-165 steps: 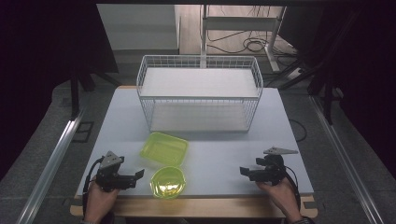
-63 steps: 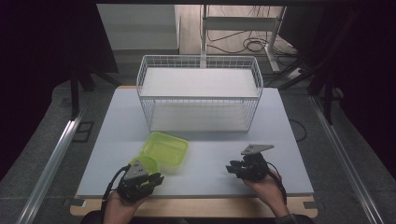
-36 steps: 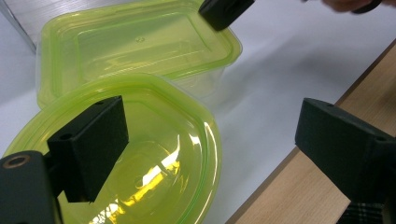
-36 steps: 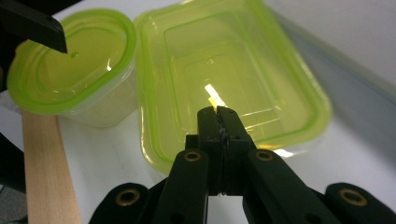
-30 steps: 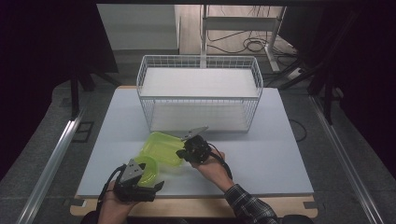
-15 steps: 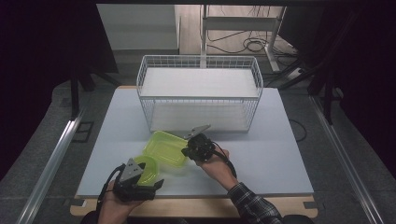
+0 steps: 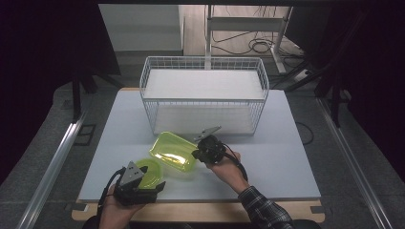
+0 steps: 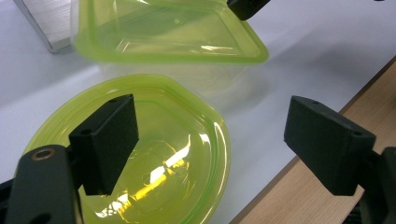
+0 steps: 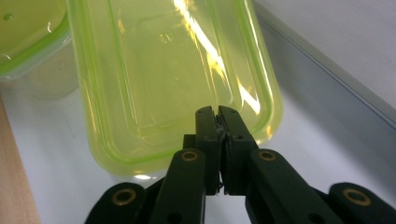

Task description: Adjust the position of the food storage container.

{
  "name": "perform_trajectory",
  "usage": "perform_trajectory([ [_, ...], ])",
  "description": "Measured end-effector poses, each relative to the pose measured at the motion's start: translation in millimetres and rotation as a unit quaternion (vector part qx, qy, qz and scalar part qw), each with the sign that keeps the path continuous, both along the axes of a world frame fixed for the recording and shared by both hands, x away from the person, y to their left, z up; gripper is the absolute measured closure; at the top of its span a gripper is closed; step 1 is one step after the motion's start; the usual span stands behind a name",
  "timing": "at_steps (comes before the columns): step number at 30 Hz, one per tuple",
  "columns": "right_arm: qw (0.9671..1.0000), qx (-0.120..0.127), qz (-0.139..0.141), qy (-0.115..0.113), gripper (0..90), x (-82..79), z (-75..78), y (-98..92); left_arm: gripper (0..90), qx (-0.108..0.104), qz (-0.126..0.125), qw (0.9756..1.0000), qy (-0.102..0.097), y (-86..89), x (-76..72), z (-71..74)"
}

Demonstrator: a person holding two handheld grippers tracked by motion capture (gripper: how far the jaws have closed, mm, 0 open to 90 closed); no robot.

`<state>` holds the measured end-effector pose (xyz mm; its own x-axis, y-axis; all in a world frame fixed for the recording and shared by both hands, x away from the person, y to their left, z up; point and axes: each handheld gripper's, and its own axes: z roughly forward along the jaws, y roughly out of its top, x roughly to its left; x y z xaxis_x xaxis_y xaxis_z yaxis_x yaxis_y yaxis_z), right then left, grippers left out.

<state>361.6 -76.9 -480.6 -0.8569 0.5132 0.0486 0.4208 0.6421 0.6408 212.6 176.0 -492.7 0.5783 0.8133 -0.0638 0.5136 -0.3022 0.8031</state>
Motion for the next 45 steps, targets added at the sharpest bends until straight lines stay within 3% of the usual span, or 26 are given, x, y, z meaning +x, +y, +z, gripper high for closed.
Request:
perform_trajectory([
  [11, 0.9999, 0.015, 0.007, 0.000, 87.5, 3.7, 6.1, 13.9, 22.5, -0.009, 0.012, 0.9999, -0.003, 8.6, -0.7, 2.8],
  [17, 0.9985, 0.038, 0.039, 0.012, 89.1, 15.4, 8.2, 61.6, 22.5, -0.013, 0.020, 0.9997, -0.005, 17.3, -0.8, 4.0],
  [18, 0.9985, 0.038, 0.039, 0.012, 89.1, 15.4, 8.2, 61.6, 22.1, -0.013, 0.020, 0.9997, -0.005, 17.3, -0.8, 4.0],
  [20, 0.9979, 0.039, 0.052, 0.009, 89.1, 20.8, 6.2, 88.0, 21.5, -0.016, 0.022, 0.9996, -0.005, 19.2, -0.6, 4.0],
  [25, 0.9968, 0.049, 0.063, 0.010, 89.1, 26.6, 5.7, 120.8, 20.6, -0.018, 0.024, 0.9995, -0.006, 21.8, -0.8, 4.3],
  [26, 0.9968, 0.049, 0.061, 0.014, 89.1, 28.9, 5.0, 135.2, 20.3, -0.018, 0.024, 0.9995, -0.006, 22.5, -0.7, 4.2],
  [31, 0.9974, 0.034, 0.062, 0.017, 89.1, 35.1, -1.6, 158.9, 19.7, -0.019, 0.024, 0.9995, -0.004, 22.4, -0.6, 3.5],
  [33, 0.9974, 0.012, 0.069, 0.019, 89.1, 38.1, -8.8, 170.1, 19.7, -0.018, 0.023, 0.9996, -0.004, 22.4, -0.7, 3.6],
  [35, 0.9973, -0.008, 0.072, 0.016, 89.1, 37.6, -13.4, 172.6, 19.7, -0.016, 0.022, 0.9996, -0.005, 23.1, -0.9, 3.9],
  [40, 0.9961, -0.023, 0.085, 0.000, 89.2, 30.8, -12.9, 163.3, 19.7, -0.016, 0.024, 0.9996, -0.005, 23.0, -1.0, 4.0],
  [45, 0.9962, -0.027, 0.083, 0.004, 89.1, 24.7, -11.0, 144.3, 19.6, -0.013, 0.021, 0.9997, -0.005, 20.8, -0.9, 4.0],
])
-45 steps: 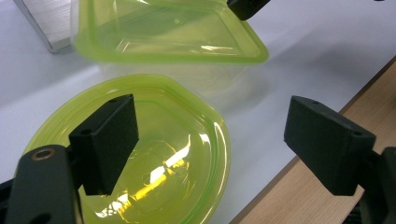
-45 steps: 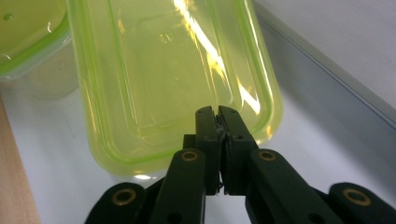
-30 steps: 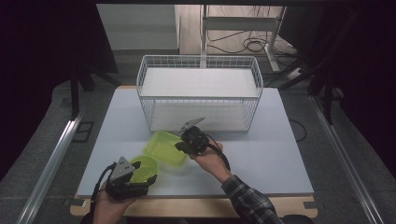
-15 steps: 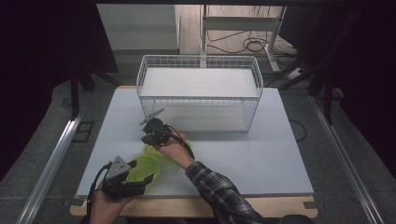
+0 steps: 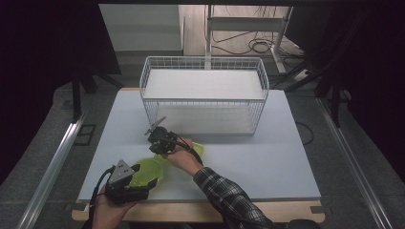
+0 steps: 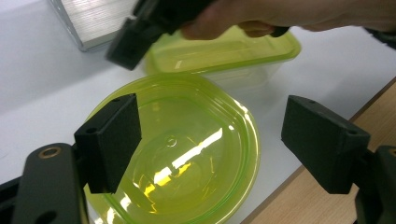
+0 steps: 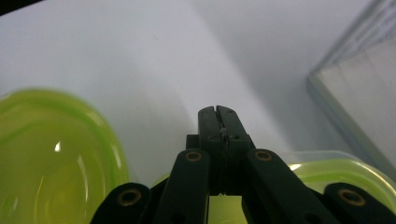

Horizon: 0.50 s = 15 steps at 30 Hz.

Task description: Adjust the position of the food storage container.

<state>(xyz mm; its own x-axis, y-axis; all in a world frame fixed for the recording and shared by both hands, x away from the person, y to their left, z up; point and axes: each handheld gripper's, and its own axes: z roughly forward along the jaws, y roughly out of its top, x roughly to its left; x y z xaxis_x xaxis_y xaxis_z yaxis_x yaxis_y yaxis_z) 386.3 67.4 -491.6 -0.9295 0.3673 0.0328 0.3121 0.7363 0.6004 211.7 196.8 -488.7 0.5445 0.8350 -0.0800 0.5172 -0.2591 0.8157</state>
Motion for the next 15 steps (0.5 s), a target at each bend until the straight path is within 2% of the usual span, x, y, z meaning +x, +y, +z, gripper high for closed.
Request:
perform_trajectory([
  [4, 1.0000, -0.005, 0.001, 0.001, 89.1, -6.8, 1.9, -20.0, 20.5, -0.001, -0.003, 1.0000, 0.001, -1.1, 0.0, 0.3],
  [5, 1.0000, -0.005, 0.001, 0.001, 89.1, -6.8, 1.9, -20.0, 21.0, -0.001, -0.003, 1.0000, 0.001, -1.1, 0.0, 0.3],
  [7, 0.9999, -0.003, -0.003, 0.010, 89.1, -12.2, 3.1, -36.4, 21.6, -0.002, -0.004, 1.0000, 0.002, -1.5, -0.1, 0.8],
  [8, 0.9999, -0.003, -0.003, 0.010, 89.1, -12.2, 3.1, -36.4, 22.2, -0.002, -0.004, 1.0000, 0.002, -1.5, -0.1, 0.8],
  [9, 0.9999, -0.001, -0.007, 0.015, 89.1, -15.8, 3.9, -48.2, 22.6, -0.004, -0.006, 1.0000, 0.002, -1.8, 0.0, 1.0],
  [11, 0.9996, 0.007, -0.013, 0.025, 89.1, -18.9, 4.3, -59.9, 23.2, -0.005, -0.006, 1.0000, 0.002, -2.0, 0.1, 1.0],
  [12, 0.9996, 0.007, -0.013, 0.025, 89.1, -18.9, 4.3, -59.9, 23.2, -0.005, -0.007, 1.0000, 0.003, -2.4, 0.1, 1.0],
  [13, 0.9994, 0.011, -0.013, 0.029, 89.1, -22.1, 4.4, -71.7, 24.0, -0.005, -0.007, 1.0000, 0.003, -2.7, 0.0, 1.0],
  [15, 0.9993, 0.016, -0.016, 0.030, 89.1, -25.7, 4.5, -83.1, 24.6, -0.007, -0.011, 0.9999, 0.004, -4.1, 0.0, 1.4],
])
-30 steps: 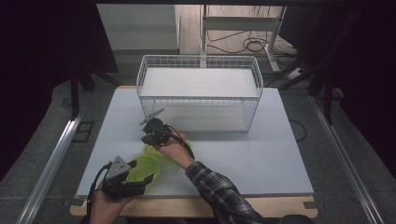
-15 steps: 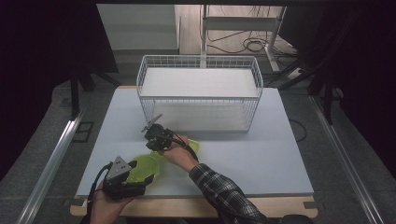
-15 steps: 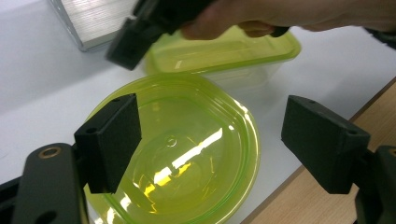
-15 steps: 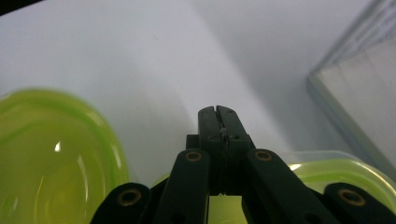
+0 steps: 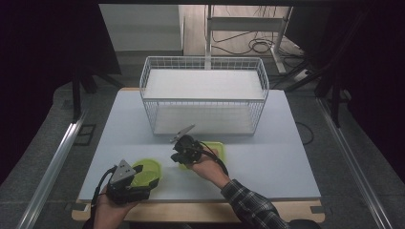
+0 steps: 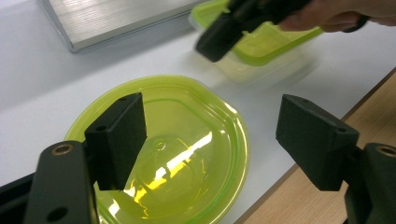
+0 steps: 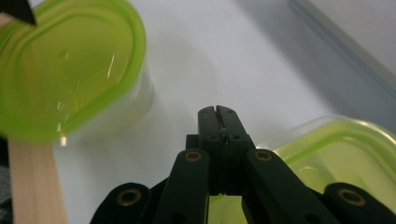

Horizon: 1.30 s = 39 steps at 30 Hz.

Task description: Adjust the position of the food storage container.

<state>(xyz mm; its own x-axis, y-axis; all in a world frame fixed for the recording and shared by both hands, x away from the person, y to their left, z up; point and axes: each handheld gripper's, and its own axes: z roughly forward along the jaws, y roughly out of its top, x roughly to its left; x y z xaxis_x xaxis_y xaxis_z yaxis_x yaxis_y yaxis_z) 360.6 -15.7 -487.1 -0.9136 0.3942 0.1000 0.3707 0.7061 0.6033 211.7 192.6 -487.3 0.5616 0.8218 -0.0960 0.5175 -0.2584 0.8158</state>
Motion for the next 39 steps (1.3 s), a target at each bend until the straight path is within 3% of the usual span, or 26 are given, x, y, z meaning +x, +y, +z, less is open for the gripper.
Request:
perform_trajectory([
  [2, 1.0000, 0.001, -0.003, 0.004, 89.1, -2.2, 0.3, -5.8, 25.4, -0.002, -0.002, 1.0000, 0.001, -0.6, 0.0, 0.1],
  [6, 0.9998, 0.007, -0.016, 0.005, 89.0, -9.4, 1.0, -35.1, 31.7, -0.006, -0.018, 0.9998, 0.008, -7.6, 0.5, 0.1],
  [9, 0.9994, 0.013, -0.032, 0.007, 88.8, -11.8, 3.9, -51.0, 43.6, -0.010, -0.027, 0.9995, 0.010, -11.9, 0.5, 0.5],
  [10, 0.9994, 0.013, -0.032, 0.007, 88.8, -11.8, 3.9, -51.0, 43.6, -0.014, -0.032, 0.9993, 0.012, -14.3, 0.5, 1.0],
  [12, 0.9987, 0.029, -0.042, 0.001, 88.6, -15.5, 12.0, -65.3, 57.3, -0.020, -0.037, 0.9990, 0.015, -19.2, 1.5, 1.6],
  [14, 0.9984, 0.035, -0.044, -0.003, 88.6, -16.5, 14.9, -70.2, 61.3, -0.027, -0.044, 0.9985, 0.021, -25.3, 3.5, 0.7],
  [17, 0.9967, 0.049, -0.063, -0.014, 88.0, -20.3, 24.4, -94.0, 73.2, -0.015, -0.052, 0.9981, 0.030, -35.7, 6.8, -3.4],
  [21, 0.9930, 0.047, -0.104, -0.029, 87.5, -17.9, 25.1, -127.4, 76.4, 0.006, -0.052, 0.9976, 0.046, -46.1, 13.6, -11.2],
  [22, 0.9916, 0.046, -0.116, -0.033, 87.5, -17.0, 24.6, -136.2, 76.6, 0.025, -0.045, 0.9975, 0.049, -47.9, 16.2, -13.4],
  [26, 0.9852, 0.045, -0.159, -0.045, 87.4, -13.5, 21.6, -168.1, 78.8, 0.021, -0.032, 0.9980, 0.051, -42.3, 18.4, -13.3],
  [27, 0.9852, 0.045, -0.159, -0.045, 87.4, -13.5, 21.6, -168.1, 78.8, 0.021, -0.032, 0.9980, 0.051, -42.3, 18.4, -13.3],
  [28, 0.9824, 0.044, -0.175, -0.050, 87.3, -11.9, 19.3, -181.1, 79.7, 0.023, -0.027, 0.9980, 0.053, -40.3, 19.2, -13.9],
  [29, 0.9824, 0.044, -0.175, -0.050, 87.3, -11.9, 19.3, -181.1, 79.7, 0.023, -0.025, 0.9981, 0.052, -38.2, 19.4, -14.0],
  [30, 0.9793, 0.043, -0.191, -0.051, 87.3, -11.1, 16.8, -190.8, 79.8, 0.031, -0.017, 0.9980, 0.052, -34.6, 20.1, -13.5],
  [31, 0.9793, 0.043, -0.191, -0.051, 87.3, -11.1, 16.8, -190.8, 79.8, 0.031, -0.017, 0.9980, 0.052, -34.6, 20.1, -13.5],
  [34, 0.9753, 0.029, -0.209, -0.065, 87.2, -7.9, 14.2, -201.4, 80.3, 0.034, 0.000, 0.9979, 0.055, -23.8, 22.9, -13.5],
  [39, 0.9732, 0.023, -0.220, -0.061, 87.1, -2.5, 7.4, -205.9, 81.2, 0.038, 0.016, 0.9975, 0.057, -12.1, 27.0, -13.8],
])
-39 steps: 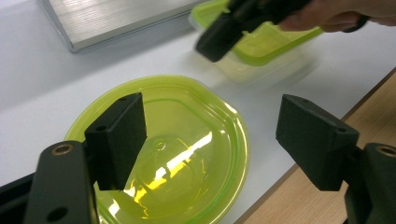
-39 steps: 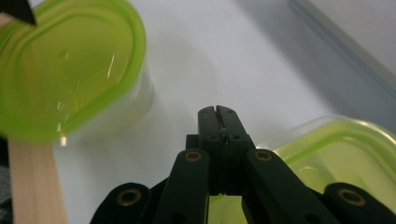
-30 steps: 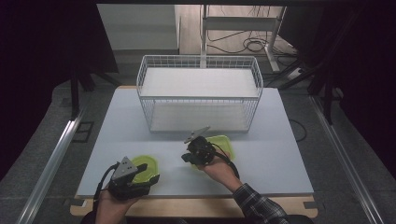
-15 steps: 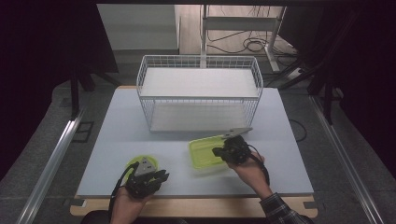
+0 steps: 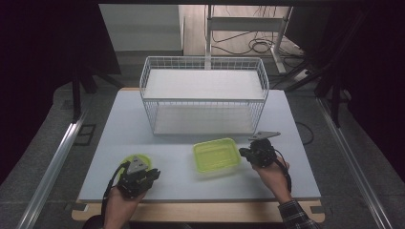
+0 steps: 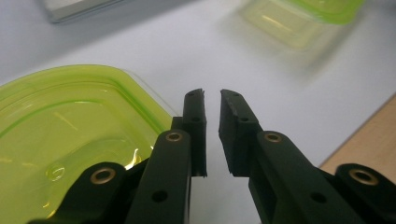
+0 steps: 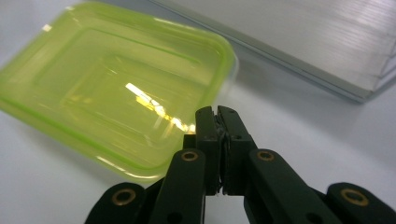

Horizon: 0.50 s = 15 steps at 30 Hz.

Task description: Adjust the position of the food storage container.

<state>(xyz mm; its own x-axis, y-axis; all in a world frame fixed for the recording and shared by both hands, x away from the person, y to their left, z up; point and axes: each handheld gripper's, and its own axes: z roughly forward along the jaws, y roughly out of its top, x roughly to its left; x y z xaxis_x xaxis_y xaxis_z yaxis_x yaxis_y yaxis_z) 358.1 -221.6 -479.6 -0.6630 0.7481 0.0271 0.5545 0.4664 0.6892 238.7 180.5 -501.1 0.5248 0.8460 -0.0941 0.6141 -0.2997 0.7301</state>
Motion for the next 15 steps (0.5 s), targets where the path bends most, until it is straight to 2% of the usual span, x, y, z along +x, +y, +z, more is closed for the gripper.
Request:
perform_trajectory([
  [4, 1.0000, -0.004, -0.002, 0.006, 87.3, 0.4, -4.9, -0.6, 82.1, 0.000, 0.008, 1.0000, 0.002, 5.7, 1.4, 0.2],
  [6, 1.0000, 0.001, 0.001, 0.008, 87.3, -2.9, -4.4, -1.2, 81.9, 0.000, 0.001, 1.0000, -0.002, 3.5, 0.1, 1.7],
  [12, 0.9996, 0.013, 0.013, 0.022, 87.1, -11.6, -5.6, 3.0, 79.6, -0.004, -0.037, 0.9993, -0.008, -16.7, -2.7, 2.6],
  [14, 0.9992, 0.018, 0.025, 0.023, 87.0, -16.4, -6.5, 7.4, 76.4, -0.004, -0.058, 0.9983, -0.007, -27.6, -2.8, 0.1],
  [15, 0.9992, 0.018, 0.025, 0.023, 87.0, -16.4, -6.5, 7.4, 75.1, -0.004, -0.058, 0.9983, -0.007, -27.6, -2.8, 0.1],
])
